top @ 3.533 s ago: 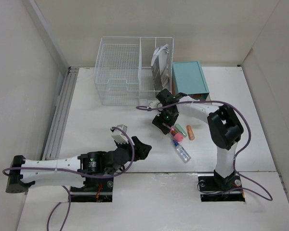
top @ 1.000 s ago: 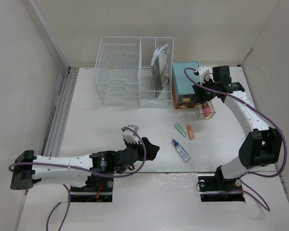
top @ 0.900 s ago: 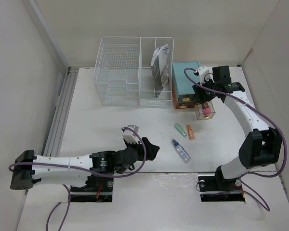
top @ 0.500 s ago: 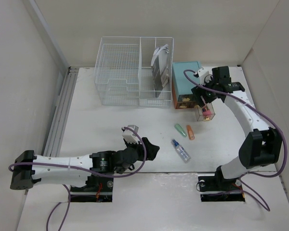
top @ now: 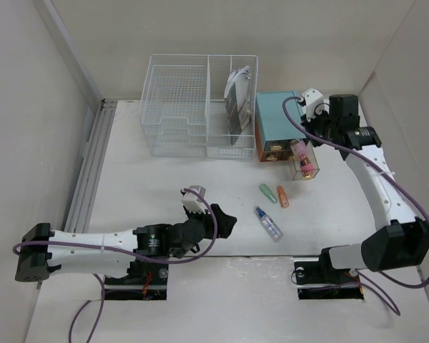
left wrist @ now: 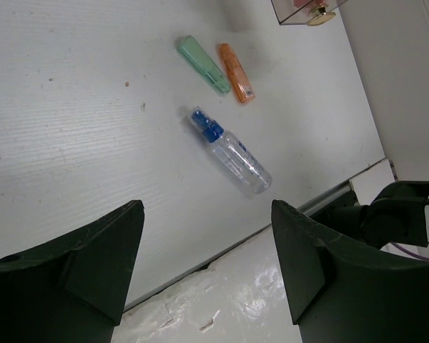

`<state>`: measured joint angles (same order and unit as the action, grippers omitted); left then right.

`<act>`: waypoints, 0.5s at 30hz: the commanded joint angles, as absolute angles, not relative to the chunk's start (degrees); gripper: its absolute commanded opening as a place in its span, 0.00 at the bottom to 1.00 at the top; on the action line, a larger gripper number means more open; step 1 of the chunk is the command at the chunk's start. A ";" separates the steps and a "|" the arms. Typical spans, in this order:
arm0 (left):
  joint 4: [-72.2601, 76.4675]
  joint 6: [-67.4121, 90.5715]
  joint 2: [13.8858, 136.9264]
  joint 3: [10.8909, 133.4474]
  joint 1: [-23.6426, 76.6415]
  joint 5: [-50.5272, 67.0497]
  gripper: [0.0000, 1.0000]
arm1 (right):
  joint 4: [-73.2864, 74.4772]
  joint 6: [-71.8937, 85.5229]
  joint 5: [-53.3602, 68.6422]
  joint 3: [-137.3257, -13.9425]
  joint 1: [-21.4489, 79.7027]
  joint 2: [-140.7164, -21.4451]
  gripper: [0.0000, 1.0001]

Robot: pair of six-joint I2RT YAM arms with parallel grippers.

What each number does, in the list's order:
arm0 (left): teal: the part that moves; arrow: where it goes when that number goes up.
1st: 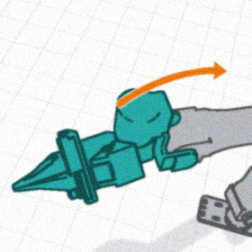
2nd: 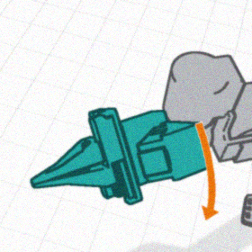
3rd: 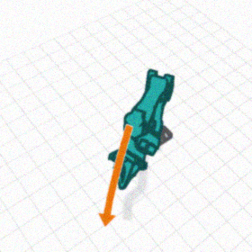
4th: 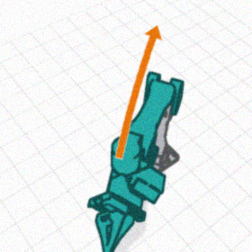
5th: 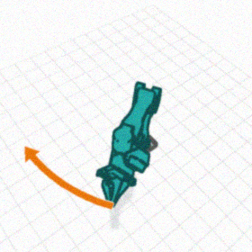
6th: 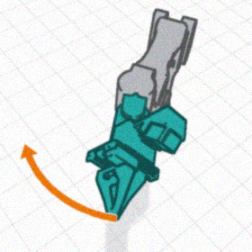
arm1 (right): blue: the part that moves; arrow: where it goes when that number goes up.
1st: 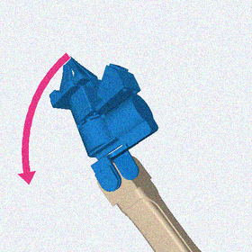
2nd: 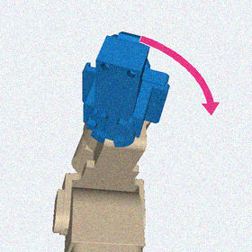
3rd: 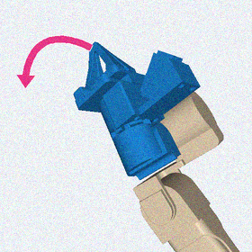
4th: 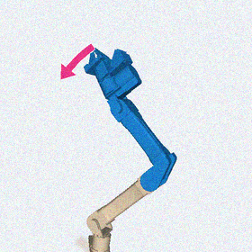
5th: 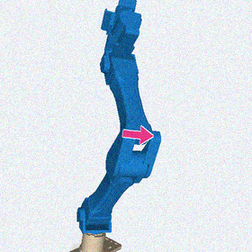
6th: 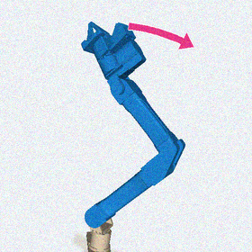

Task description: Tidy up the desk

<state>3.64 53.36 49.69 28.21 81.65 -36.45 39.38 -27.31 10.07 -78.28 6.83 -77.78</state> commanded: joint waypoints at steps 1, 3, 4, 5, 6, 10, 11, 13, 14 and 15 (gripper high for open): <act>5.80 52.56 49.48 28.92 81.91 -36.74 0.69 | 35.77 -27.33 10.71 -78.84 7.29 -79.62 0.09; 5.80 52.56 49.48 28.92 81.91 -36.74 0.69 | 33.84 -27.33 11.34 -78.84 7.29 -80.94 0.07; 5.80 52.56 49.48 28.92 81.91 -36.74 0.69 | 33.14 -26.72 11.34 -79.36 7.29 -82.08 0.07; 5.80 53.08 49.48 28.92 81.91 -36.74 0.69 | 32.53 -26.72 11.95 -79.37 7.29 -82.70 0.05; 5.80 53.09 49.48 28.92 81.91 -36.74 0.69 | 31.91 -26.72 11.95 -79.89 7.29 -83.31 0.05; 5.19 53.61 47.91 28.30 81.91 -36.74 0.69 | 29.88 -26.10 12.48 -80.42 7.29 -86.13 0.02; 5.19 53.61 47.90 28.30 81.91 -36.74 0.69 | 29.88 -25.58 12.48 -81.03 7.29 -86.13 0.01; 4.58 53.61 47.38 27.77 81.91 -36.74 0.69 | 29.88 -25.58 12.48 -81.04 7.29 -87.62 0.01; 4.57 53.61 47.37 27.77 81.91 -36.74 0.69 | 29.88 -25.58 12.48 -81.04 7.29 -87.63 0.01; 4.57 53.61 47.37 27.77 81.91 -36.74 0.69 | 29.88 -25.58 12.48 -81.04 7.29 -88.15 0.01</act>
